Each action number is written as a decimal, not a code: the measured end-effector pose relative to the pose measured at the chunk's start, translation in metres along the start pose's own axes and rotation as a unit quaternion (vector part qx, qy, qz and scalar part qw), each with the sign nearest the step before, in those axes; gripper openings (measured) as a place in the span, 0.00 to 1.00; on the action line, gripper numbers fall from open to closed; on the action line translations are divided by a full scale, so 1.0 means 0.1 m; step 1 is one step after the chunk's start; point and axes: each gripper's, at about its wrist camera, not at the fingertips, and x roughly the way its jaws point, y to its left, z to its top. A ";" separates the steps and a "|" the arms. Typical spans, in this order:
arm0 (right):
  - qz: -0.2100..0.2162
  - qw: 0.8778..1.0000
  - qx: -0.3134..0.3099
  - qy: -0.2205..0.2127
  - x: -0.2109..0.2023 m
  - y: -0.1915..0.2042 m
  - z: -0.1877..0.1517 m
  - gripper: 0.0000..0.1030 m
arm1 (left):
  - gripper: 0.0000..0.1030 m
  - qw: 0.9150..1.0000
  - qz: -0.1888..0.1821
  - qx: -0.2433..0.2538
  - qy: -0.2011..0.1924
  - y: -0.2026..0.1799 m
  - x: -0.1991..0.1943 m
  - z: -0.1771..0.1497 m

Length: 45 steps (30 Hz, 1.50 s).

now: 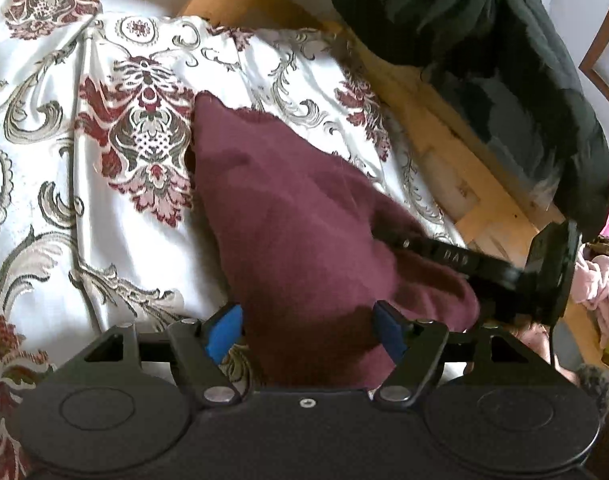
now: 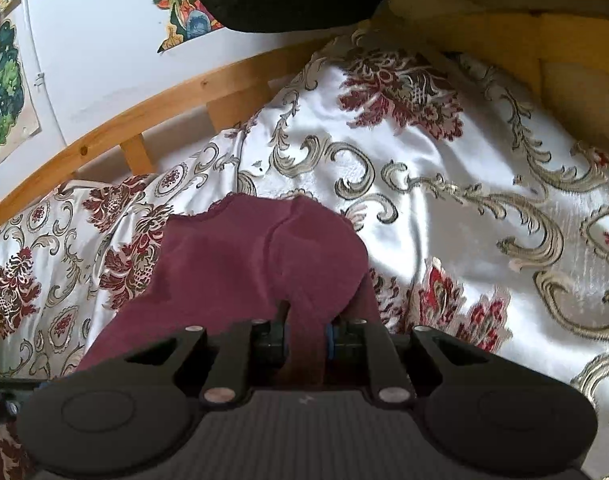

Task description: Fold small clothes

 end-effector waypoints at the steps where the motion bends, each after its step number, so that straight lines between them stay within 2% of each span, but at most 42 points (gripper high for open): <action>1: -0.001 1.000 -0.005 -0.002 -0.01 0.01 0.01 0.17 | 0.74 1.000 -0.001 -0.002 0.002 0.01 0.01 -0.01; 4: -0.003 1.000 -0.002 0.009 0.02 0.00 0.00 0.19 | 0.76 1.000 0.003 -0.005 0.010 0.03 0.04 -0.03; 5: -0.006 1.000 0.002 0.010 0.02 0.00 -0.01 0.23 | 0.77 1.000 0.005 -0.007 0.012 0.04 0.05 -0.03; 10: -0.011 1.000 0.027 0.008 -0.12 -0.07 -0.04 0.48 | 0.81 1.000 0.011 -0.007 0.016 0.04 0.06 -0.04; 12: 0.004 0.999 0.045 -0.001 -0.26 -0.12 -0.05 0.71 | 0.81 1.000 0.012 -0.010 0.018 0.05 0.06 -0.04; 14: 0.031 0.997 0.070 -0.009 -0.42 -0.17 -0.09 0.83 | 0.83 1.000 0.012 -0.016 0.021 0.06 0.07 -0.04; 18: 0.072 0.994 0.077 0.007 -0.61 -0.16 -0.20 0.93 | 0.86 0.999 0.015 -0.021 0.024 0.08 0.08 -0.04; 20: 0.069 0.996 0.053 0.024 -0.63 -0.09 -0.26 0.93 | 0.88 0.999 0.017 -0.023 0.025 0.08 0.08 -0.04; 22: 0.047 0.998 0.023 0.033 -0.62 -0.03 -0.35 0.92 | 0.88 0.999 0.016 -0.029 0.027 0.10 0.08 -0.04; 23: 0.033 0.999 0.013 0.036 -0.61 -0.02 -0.39 0.88 | 0.88 0.999 0.016 -0.030 0.028 0.10 0.09 -0.04; 25: 0.018 0.999 -0.002 0.042 -0.61 -0.01 -0.44 0.73 | 0.88 0.999 0.015 -0.031 0.030 0.10 0.08 -0.05; 27: 0.006 0.999 -0.026 0.041 -0.61 0.03 -0.48 0.51 | 0.88 0.999 0.014 -0.027 0.031 0.08 0.08 -0.05; 29: -0.013 0.998 -0.057 0.036 -0.60 0.11 -0.51 0.44 | 0.88 0.999 0.010 -0.023 0.031 0.06 0.08 -0.06; 32: -0.033 0.996 -0.071 0.039 -0.55 0.13 -0.54 0.44 | 0.88 0.999 0.004 -0.016 0.036 0.03 0.09 -0.08; 35: -0.023 0.998 -0.017 0.047 -0.55 -0.01 -0.55 0.56 | 0.90 0.999 0.008 -0.010 0.043 0.02 0.11 -0.11; 39: 0.010 0.999 0.027 0.021 -0.66 -0.15 -0.46 0.69 | 0.91 0.999 0.017 -0.005 0.047 0.02 0.13 -0.12; 41: 0.014 0.999 0.030 0.003 -0.68 -0.17 -0.37 0.72 | 0.92 0.999 0.019 -0.007 0.049 0.02 0.13 -0.12; 45: 0.021 0.998 0.059 -0.012 -0.55 -0.24 -0.19 0.71 | 0.93 0.998 0.020 -0.007 0.051 0.03 0.14 -0.12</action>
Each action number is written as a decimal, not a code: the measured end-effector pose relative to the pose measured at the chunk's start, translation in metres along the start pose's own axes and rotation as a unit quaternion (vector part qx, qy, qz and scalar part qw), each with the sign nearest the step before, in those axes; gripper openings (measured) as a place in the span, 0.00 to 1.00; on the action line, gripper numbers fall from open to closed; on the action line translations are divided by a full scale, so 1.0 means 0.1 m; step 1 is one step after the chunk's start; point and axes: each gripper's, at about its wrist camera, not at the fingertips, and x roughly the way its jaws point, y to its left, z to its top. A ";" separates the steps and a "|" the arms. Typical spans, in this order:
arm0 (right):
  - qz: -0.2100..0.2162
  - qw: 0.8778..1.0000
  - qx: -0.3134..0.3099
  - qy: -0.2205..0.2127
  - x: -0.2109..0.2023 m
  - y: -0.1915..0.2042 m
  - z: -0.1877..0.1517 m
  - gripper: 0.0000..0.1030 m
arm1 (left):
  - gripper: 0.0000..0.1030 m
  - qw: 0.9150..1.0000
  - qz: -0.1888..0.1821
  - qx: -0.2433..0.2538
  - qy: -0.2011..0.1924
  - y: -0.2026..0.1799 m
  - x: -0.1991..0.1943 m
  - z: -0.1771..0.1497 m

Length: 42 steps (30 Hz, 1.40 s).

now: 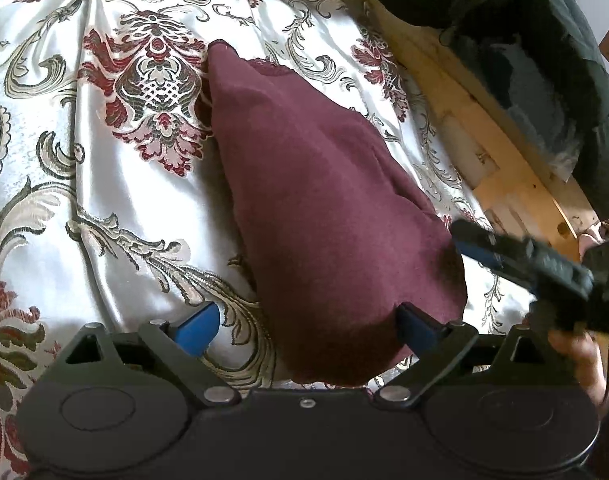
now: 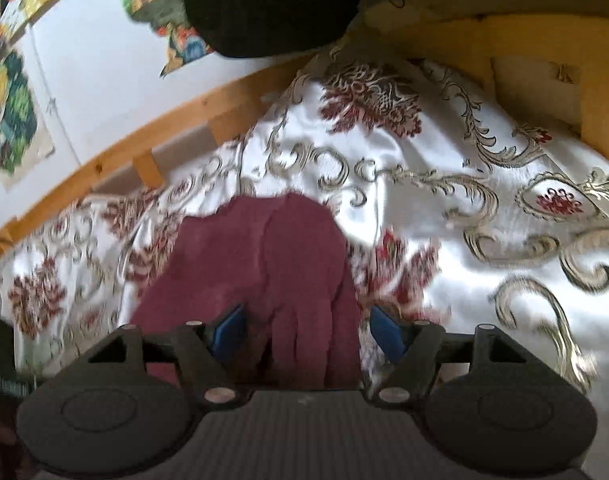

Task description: Fold small clothes

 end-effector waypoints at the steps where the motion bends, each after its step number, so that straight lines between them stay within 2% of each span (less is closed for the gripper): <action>1: 0.001 1.000 0.012 -0.001 0.07 -0.03 0.04 0.68 | 0.93 1.000 0.000 0.001 0.000 0.00 0.00 0.00; 2: -0.001 1.000 0.021 0.001 0.16 -0.06 0.07 0.60 | 0.93 1.000 0.001 0.003 0.001 0.00 0.00 0.00; 3: -0.006 1.000 0.025 0.005 0.26 -0.08 0.10 0.46 | 0.93 1.000 0.001 0.004 0.001 -0.01 0.01 0.00; 6: -0.010 0.999 0.027 0.016 0.49 -0.10 0.11 0.20 | 0.94 1.000 0.002 0.011 0.000 -0.02 0.01 -0.01; 8: -0.018 1.000 -0.001 0.005 0.55 0.01 0.14 0.17 | 0.94 1.000 0.003 0.014 0.001 -0.02 0.01 -0.01; 10: -0.035 0.998 -0.058 -0.007 0.59 0.21 0.17 0.15 | 0.95 1.000 0.003 0.016 0.001 -0.02 0.02 -0.02; 14: -0.072 0.983 -0.167 -0.014 0.67 0.59 0.19 0.14 | 0.96 1.000 0.004 0.022 0.002 -0.03 0.04 -0.02; 17: -0.099 0.980 -0.171 -0.003 0.69 0.57 0.11 0.14 | 0.96 1.000 0.004 0.022 0.005 -0.03 0.03 -0.02; 20: -0.106 0.984 -0.141 0.007 0.65 0.38 0.03 0.15 | 0.96 1.000 0.004 0.024 0.008 -0.03 0.03 -0.01; 22: -0.089 0.989 -0.120 0.004 0.60 0.29 0.02 0.19 | 0.97 1.000 0.005 0.028 0.009 -0.04 0.04 -0.01; 24: -0.081 0.993 -0.091 0.003 0.54 0.20 0.04 0.36 | 0.97 0.999 0.005 0.030 0.010 -0.04 0.04 -0.02; 26: -0.066 0.996 -0.054 0.000 0.50 0.11 0.08 0.46 | 0.98 0.999 0.006 0.032 0.011 -0.04 0.05 -0.01; 28: -0.029 1.000 -0.008 0.008 0.51 0.00 0.12 0.58 | 0.98 0.999 0.006 0.033 0.013 -0.04 0.05 -0.01; 32: 0.019 0.997 0.067 0.037 0.68 -0.14 0.20 0.76 | 0.98 0.999 0.004 0.031 0.015 -0.04 0.06 0.00; 36: 0.031 0.995 0.083 0.052 0.87 -0.22 0.17 0.91 | 0.98 0.999 0.004 0.031 0.015 -0.03 0.06 0.00; 38: 0.037 0.996 0.066 0.045 0.90 -0.18 0.10 0.96 | 0.99 0.999 0.003 0.030 0.016 -0.03 0.06 0.00; 42: 0.013 0.999 0.007 0.037 0.93 0.00 -0.04 0.99 | 0.99 0.999 0.003 0.028 0.018 -0.02 0.06 0.01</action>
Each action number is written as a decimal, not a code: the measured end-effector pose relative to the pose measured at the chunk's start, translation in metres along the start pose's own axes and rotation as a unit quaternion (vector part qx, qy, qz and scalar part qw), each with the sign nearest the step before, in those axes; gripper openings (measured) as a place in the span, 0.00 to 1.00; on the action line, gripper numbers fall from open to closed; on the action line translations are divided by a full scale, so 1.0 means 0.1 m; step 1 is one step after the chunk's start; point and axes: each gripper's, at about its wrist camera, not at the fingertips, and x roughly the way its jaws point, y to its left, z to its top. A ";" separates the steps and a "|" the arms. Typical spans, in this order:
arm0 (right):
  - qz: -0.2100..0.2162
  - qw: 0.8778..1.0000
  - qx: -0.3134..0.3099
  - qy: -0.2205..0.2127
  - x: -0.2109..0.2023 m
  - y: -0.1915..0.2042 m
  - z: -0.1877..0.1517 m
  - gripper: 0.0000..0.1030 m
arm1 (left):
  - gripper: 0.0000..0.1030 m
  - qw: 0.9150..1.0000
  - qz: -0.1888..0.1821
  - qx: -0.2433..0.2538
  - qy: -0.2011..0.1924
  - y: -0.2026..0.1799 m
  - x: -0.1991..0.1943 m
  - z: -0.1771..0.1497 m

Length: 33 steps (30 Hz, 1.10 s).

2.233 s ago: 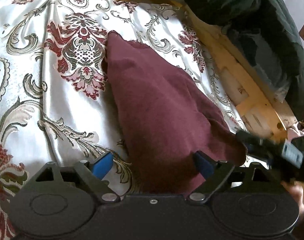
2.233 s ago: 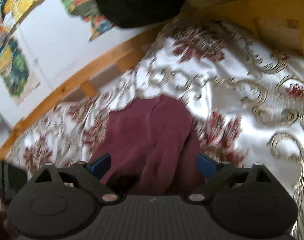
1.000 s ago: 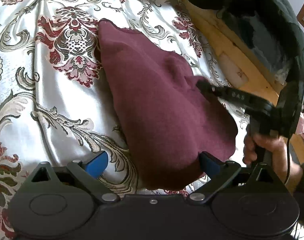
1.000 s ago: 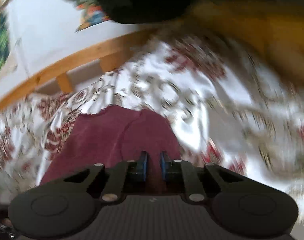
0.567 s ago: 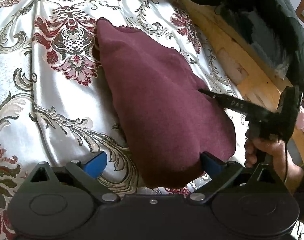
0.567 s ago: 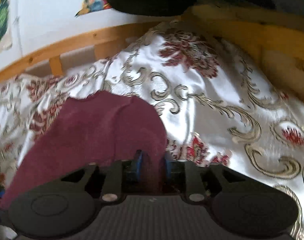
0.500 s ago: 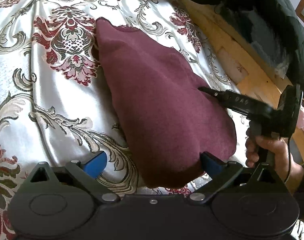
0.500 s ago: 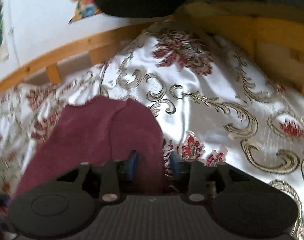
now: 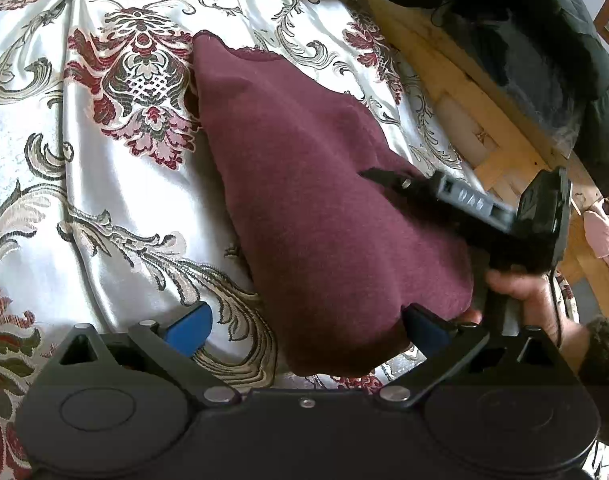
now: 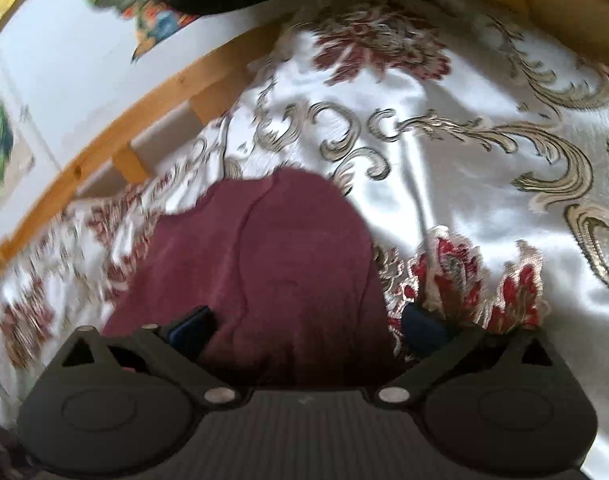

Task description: Fold small clothes

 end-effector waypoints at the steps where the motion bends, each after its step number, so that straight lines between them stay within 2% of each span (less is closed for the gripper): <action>1: -0.003 1.000 -0.005 -0.003 0.00 0.01 -0.02 0.99 | 0.99 1.000 0.000 0.000 0.000 0.00 0.00 0.00; 16: -0.001 0.998 -0.033 -0.046 -0.07 0.03 -0.21 0.99 | 0.99 1.000 0.001 0.001 -0.001 0.00 0.00 0.00; 33: -0.001 0.998 -0.031 -0.052 -0.10 0.04 -0.23 0.99 | 0.99 1.000 0.001 0.001 -0.001 -0.01 0.00 0.00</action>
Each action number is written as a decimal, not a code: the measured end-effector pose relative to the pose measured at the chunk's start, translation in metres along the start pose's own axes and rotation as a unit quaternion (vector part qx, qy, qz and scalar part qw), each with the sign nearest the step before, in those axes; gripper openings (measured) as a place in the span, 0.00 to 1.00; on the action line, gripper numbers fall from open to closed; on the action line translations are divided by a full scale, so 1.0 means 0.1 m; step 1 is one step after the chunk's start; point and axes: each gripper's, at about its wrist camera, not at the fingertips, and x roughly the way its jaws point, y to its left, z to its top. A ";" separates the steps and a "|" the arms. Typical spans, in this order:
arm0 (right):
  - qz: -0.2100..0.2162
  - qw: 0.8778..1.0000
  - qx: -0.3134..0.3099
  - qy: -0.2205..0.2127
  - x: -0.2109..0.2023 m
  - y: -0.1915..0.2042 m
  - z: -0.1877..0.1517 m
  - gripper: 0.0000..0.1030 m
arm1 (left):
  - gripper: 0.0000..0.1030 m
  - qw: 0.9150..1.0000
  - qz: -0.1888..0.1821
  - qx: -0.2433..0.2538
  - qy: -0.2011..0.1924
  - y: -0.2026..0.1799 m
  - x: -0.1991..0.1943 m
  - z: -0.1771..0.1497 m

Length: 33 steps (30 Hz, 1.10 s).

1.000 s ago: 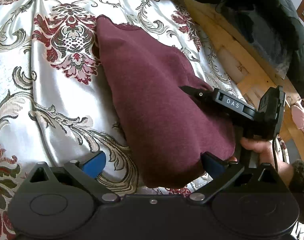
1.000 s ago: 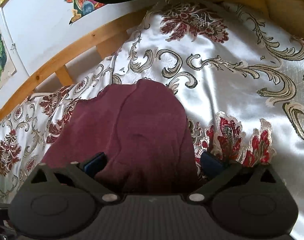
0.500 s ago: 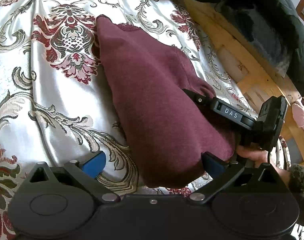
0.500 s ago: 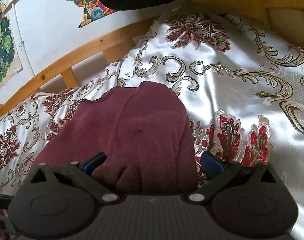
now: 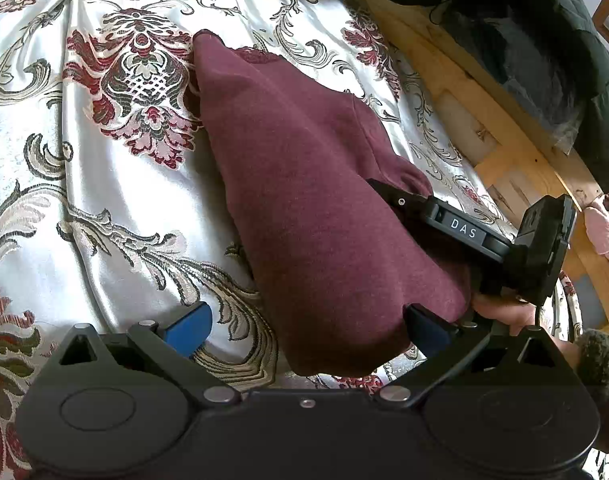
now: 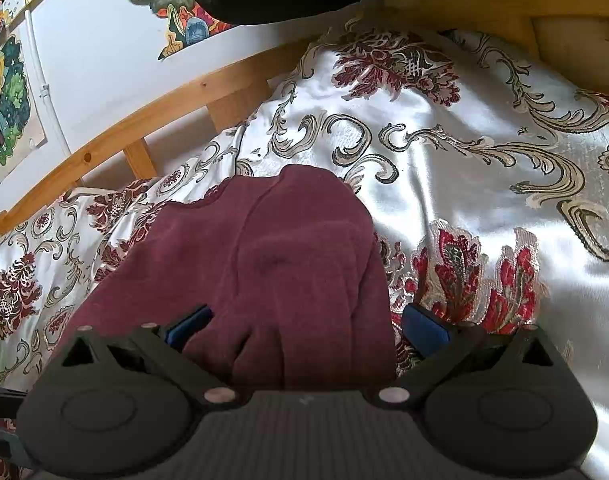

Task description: Fold small clothes

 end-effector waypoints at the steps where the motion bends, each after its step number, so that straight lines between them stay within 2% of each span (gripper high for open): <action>1: 0.000 1.000 0.000 0.000 0.00 0.00 0.00 0.99 | 0.99 1.000 0.000 0.000 0.000 0.00 0.00 0.00; 8: -0.001 1.000 0.001 -0.002 -0.01 0.00 -0.01 0.99 | 0.99 1.000 -0.020 -0.018 -0.013 0.07 -0.03 0.03; 13: 0.001 1.000 0.021 0.019 0.01 -0.01 0.07 0.99 | 0.99 0.998 -0.035 -0.042 -0.034 0.14 -0.03 0.11; 16: 0.022 0.997 0.070 0.036 0.01 -0.11 0.18 0.99 | 0.99 0.998 -0.039 -0.046 -0.034 0.17 -0.02 0.13; 19: 0.051 0.987 0.149 0.037 0.00 -0.27 0.25 0.99 | 0.99 0.996 -0.047 -0.063 -0.030 0.22 0.02 0.13; 21: 0.051 0.982 0.176 0.037 0.01 -0.30 0.29 0.98 | 0.99 0.996 -0.050 -0.068 -0.030 0.24 0.03 0.14; 22: 0.042 0.983 0.176 0.041 0.02 -0.29 0.30 0.96 | 0.99 0.996 -0.051 -0.069 -0.028 0.25 0.03 0.15; 23: 0.025 0.984 0.168 0.048 0.03 -0.26 0.31 0.86 | 0.99 0.996 -0.051 -0.071 -0.026 0.25 0.03 0.16; 24: 0.007 0.987 0.152 0.055 0.05 -0.21 0.32 0.71 | 0.99 0.996 -0.052 -0.074 -0.026 0.25 0.03 0.17; 25: 0.001 0.989 0.139 0.057 0.06 -0.16 0.31 0.68 | 0.96 0.995 -0.055 -0.078 -0.026 0.26 0.03 0.17; 27: 0.005 0.991 0.119 0.054 0.05 -0.06 0.31 0.51 | 0.90 0.993 -0.067 -0.090 -0.027 0.28 0.03 0.19; 28: 0.001 0.992 0.112 0.053 0.04 -0.01 0.32 0.49 | 0.81 0.992 -0.073 -0.096 -0.027 0.30 0.02 0.19; 30: -0.005 0.995 0.088 0.050 0.01 0.12 0.35 0.38 | 0.71 0.989 -0.092 -0.109 -0.028 0.33 0.02 0.21; 33: -0.007 0.999 0.027 0.032 -0.10 0.37 0.45 0.30 | 0.51 0.989 -0.085 -0.117 -0.030 0.35 -0.01 0.23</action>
